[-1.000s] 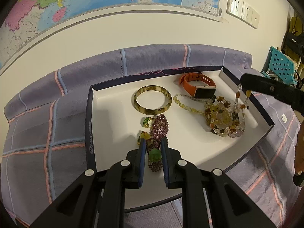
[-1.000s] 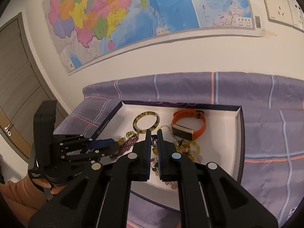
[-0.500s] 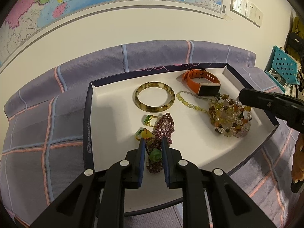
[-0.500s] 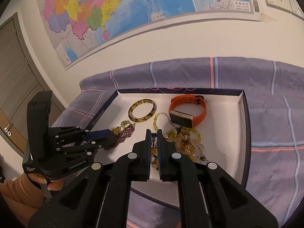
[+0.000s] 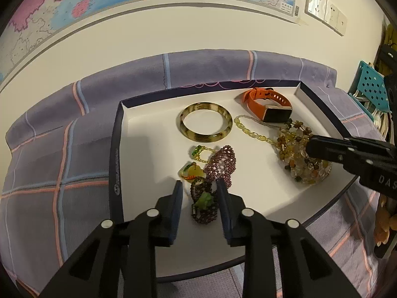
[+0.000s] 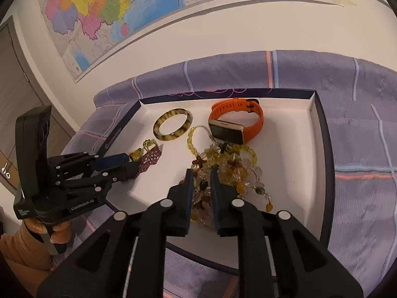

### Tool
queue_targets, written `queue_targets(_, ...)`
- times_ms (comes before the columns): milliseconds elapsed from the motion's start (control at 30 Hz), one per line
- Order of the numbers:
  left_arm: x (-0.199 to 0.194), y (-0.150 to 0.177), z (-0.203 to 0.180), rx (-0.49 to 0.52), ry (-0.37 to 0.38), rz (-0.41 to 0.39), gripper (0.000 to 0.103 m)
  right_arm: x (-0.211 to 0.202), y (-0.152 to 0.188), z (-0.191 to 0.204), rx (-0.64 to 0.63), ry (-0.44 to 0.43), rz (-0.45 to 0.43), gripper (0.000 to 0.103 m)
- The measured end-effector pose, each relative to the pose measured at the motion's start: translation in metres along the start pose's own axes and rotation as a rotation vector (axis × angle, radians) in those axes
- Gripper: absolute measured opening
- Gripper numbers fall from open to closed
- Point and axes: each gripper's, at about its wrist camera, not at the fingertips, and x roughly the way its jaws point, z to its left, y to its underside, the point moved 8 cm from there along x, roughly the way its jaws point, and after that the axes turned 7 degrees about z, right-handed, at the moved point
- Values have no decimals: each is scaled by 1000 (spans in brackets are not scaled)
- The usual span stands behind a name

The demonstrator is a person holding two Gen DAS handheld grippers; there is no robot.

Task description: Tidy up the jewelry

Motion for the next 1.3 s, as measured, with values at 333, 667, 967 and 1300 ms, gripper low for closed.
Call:
queue_targets(333,-16,5,-3,1,-1,-39,59,-19,10,3,-8,18,-40,56)
queue_targets(667,-50,19,-5,-9,-32,-125,96,-43,28,5,-20,94,-99,97)
queue_targets(967,-67,43,-1,-63,-59,-148,96,-57,50,22,-38,138,-132,97)
queue_targets(1300,-82,64,-3,-126,-63,-166,96,-72,74,42,-72,191,-163,97)
